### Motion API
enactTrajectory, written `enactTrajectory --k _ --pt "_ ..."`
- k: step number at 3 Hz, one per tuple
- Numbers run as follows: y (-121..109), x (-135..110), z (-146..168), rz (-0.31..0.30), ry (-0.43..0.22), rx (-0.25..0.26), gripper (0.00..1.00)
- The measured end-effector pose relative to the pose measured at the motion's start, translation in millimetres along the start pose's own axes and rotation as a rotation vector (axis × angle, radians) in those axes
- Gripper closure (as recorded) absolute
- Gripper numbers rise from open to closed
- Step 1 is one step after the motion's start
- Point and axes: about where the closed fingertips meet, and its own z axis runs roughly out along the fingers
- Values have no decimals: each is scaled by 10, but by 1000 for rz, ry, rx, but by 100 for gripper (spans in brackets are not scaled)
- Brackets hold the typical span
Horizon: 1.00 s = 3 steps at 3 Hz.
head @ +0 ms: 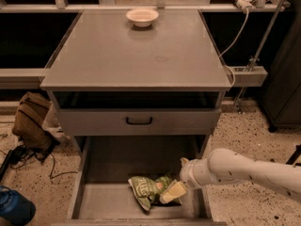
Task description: Pick green jalapeno chip bag from middle drawer and place on counter
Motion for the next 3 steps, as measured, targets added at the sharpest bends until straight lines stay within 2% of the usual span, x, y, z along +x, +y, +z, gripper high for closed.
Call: enactTrajectory --k 2,3 --pt "-40 73 125 18 -14 9 0" --pt "-106 209 344 43 -64 46 0"
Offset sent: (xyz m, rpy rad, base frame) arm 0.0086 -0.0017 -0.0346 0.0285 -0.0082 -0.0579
